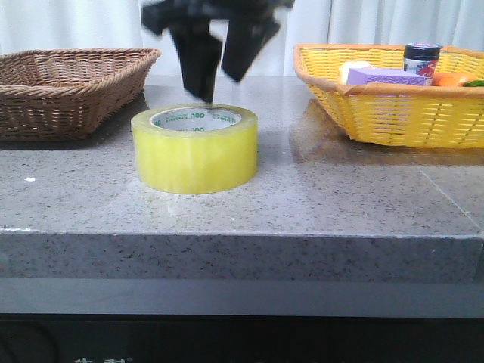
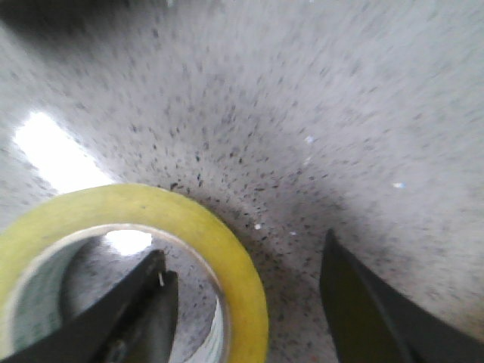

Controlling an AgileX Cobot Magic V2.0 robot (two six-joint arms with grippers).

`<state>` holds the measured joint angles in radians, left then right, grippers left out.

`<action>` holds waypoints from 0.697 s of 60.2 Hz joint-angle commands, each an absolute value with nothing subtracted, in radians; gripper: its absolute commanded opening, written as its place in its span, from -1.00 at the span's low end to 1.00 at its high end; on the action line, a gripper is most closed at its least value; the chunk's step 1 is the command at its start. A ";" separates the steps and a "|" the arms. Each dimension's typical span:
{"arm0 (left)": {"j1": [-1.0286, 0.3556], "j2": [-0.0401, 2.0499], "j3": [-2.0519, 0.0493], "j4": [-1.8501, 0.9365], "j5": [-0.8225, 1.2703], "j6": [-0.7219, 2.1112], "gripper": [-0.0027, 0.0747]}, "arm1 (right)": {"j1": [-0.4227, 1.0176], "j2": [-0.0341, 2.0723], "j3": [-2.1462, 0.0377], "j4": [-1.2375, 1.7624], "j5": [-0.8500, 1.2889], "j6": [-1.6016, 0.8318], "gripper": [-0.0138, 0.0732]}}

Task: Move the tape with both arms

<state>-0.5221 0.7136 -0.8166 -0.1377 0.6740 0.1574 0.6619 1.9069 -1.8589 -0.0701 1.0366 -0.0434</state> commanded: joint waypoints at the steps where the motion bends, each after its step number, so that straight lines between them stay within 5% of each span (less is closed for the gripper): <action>1: -0.532 0.712 -0.843 -0.150 0.606 0.147 0.53 | 0.639 1.769 -1.876 -0.038 0.983 -0.034 0.34; 42: -0.532 0.712 -0.843 -0.150 0.606 0.147 0.53 | 0.499 1.076 -1.184 0.090 0.677 -0.034 0.34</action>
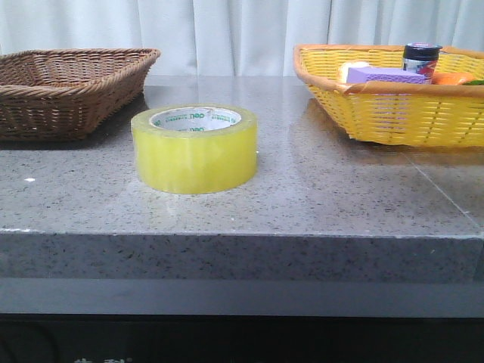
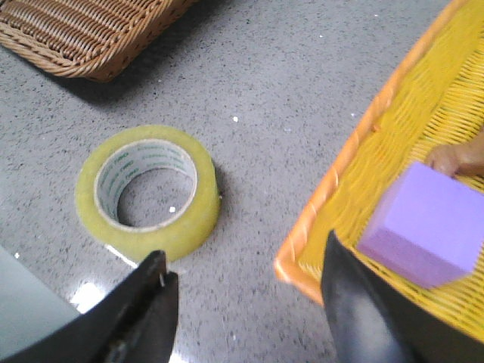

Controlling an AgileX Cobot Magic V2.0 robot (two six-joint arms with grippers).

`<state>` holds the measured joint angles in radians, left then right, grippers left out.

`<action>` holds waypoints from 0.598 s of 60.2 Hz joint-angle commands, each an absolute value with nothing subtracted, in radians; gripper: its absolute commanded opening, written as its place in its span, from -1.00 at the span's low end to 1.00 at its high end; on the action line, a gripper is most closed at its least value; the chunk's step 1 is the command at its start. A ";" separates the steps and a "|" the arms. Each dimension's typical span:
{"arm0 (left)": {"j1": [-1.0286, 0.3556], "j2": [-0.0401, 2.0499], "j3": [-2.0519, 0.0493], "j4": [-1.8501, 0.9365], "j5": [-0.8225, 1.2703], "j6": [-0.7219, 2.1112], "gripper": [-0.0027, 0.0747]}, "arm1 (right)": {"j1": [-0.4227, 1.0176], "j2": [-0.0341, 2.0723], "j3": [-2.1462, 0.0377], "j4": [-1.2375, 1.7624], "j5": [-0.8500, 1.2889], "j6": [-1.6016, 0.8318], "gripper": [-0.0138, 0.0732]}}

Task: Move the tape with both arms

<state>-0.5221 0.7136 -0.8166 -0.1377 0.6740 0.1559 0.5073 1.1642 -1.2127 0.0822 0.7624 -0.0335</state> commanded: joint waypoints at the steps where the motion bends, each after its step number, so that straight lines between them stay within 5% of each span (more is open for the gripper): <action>1: -0.532 0.712 -0.843 -0.150 0.606 0.147 0.53 | 0.498 1.057 -1.167 0.090 0.673 -0.034 0.34; 36: -0.532 0.712 -0.843 -0.150 0.602 0.147 0.53 | 0.498 0.670 -0.890 0.089 0.665 -0.034 0.34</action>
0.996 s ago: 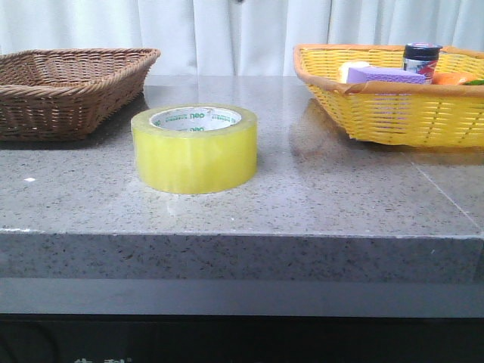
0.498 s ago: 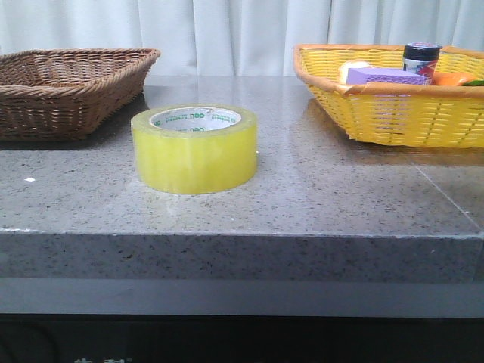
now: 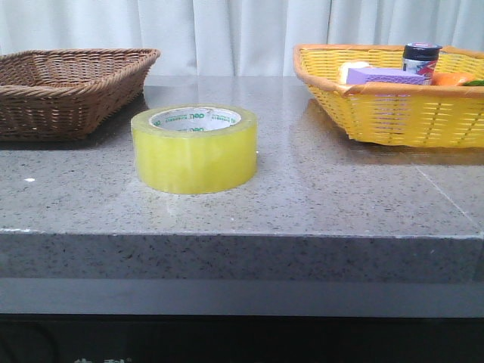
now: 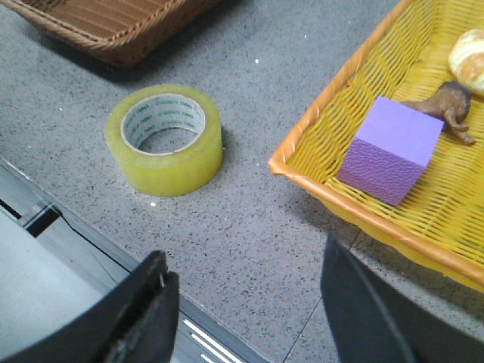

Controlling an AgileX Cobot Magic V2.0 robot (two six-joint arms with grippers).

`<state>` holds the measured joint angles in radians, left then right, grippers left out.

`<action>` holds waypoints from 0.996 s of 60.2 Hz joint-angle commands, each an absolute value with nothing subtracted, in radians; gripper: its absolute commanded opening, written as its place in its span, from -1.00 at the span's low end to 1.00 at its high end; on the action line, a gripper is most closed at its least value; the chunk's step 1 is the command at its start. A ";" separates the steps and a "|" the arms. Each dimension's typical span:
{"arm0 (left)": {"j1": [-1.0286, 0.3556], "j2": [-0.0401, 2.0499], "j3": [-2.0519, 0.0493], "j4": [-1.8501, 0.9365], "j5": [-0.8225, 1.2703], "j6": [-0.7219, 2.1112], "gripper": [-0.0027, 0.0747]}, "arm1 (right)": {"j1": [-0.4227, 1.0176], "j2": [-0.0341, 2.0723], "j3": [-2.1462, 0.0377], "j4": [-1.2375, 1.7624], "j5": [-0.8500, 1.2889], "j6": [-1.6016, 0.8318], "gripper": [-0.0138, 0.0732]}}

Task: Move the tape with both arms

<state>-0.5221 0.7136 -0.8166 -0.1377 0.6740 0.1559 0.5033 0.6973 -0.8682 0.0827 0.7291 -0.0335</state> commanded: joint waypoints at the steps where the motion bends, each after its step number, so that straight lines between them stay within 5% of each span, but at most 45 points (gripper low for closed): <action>1: -0.532 0.712 -0.843 -0.150 0.602 0.147 0.53 | 0.498 0.668 -0.890 0.089 0.666 -0.034 0.34; 31: -0.532 0.738 -0.848 -0.150 0.607 0.147 0.53 | 0.498 0.660 -0.890 0.089 0.697 -0.034 0.34; 60: -0.613 1.096 -1.139 -0.154 0.711 0.283 0.53 | 0.498 0.660 -0.890 0.089 0.697 -0.034 0.34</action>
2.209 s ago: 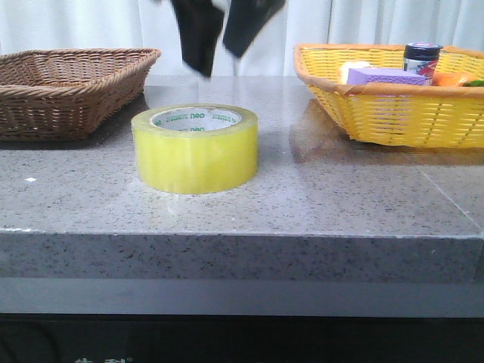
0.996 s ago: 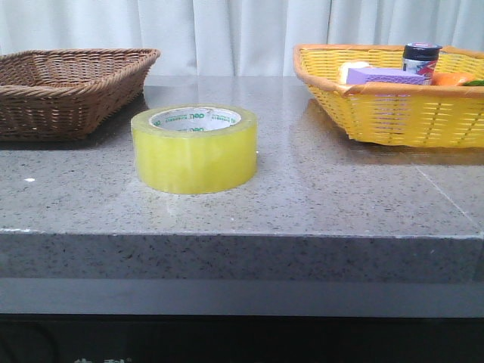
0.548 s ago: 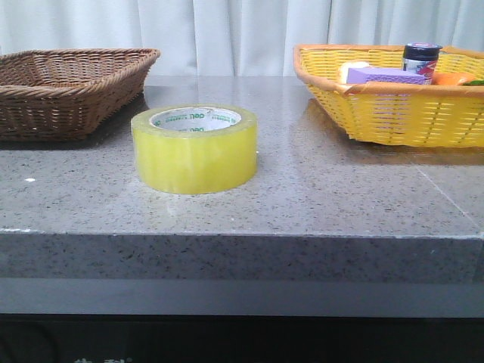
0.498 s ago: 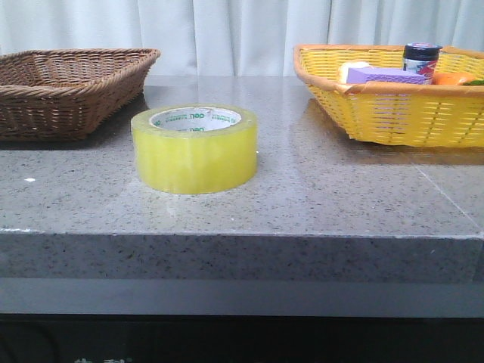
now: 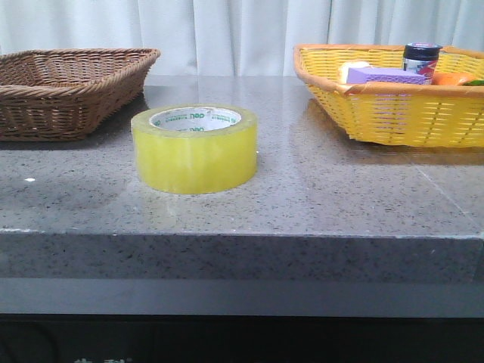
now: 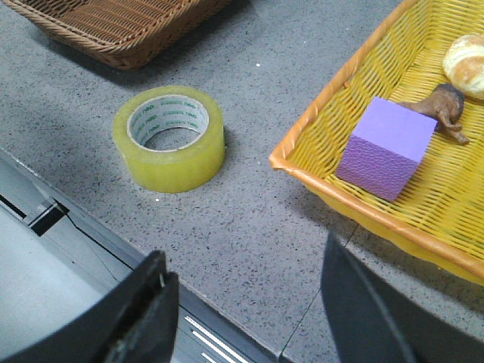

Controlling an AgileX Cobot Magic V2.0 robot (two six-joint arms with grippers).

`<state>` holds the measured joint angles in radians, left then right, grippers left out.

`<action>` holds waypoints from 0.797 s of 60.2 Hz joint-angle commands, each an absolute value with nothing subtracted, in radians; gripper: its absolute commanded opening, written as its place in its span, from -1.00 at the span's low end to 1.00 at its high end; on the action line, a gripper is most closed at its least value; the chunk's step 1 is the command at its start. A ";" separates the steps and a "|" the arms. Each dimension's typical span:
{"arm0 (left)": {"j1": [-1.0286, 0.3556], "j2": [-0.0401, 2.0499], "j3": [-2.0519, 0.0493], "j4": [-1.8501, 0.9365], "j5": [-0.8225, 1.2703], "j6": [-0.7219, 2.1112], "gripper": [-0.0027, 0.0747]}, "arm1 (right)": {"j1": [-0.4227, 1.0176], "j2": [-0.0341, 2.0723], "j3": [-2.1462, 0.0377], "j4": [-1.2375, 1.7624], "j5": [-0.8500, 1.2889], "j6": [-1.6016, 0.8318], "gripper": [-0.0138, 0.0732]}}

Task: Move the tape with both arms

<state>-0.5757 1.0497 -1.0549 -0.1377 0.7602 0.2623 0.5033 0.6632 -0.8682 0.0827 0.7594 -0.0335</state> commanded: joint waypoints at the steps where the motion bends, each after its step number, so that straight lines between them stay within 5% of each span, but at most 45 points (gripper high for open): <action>1: -0.625 1.115 -1.152 -0.154 0.711 0.289 0.53 | 0.498 0.660 -0.890 0.089 0.697 -0.034 0.34; 48: -0.740 1.748 -1.592 -0.151 1.021 0.260 0.53 | 0.498 0.660 -0.890 0.089 0.697 -0.034 0.34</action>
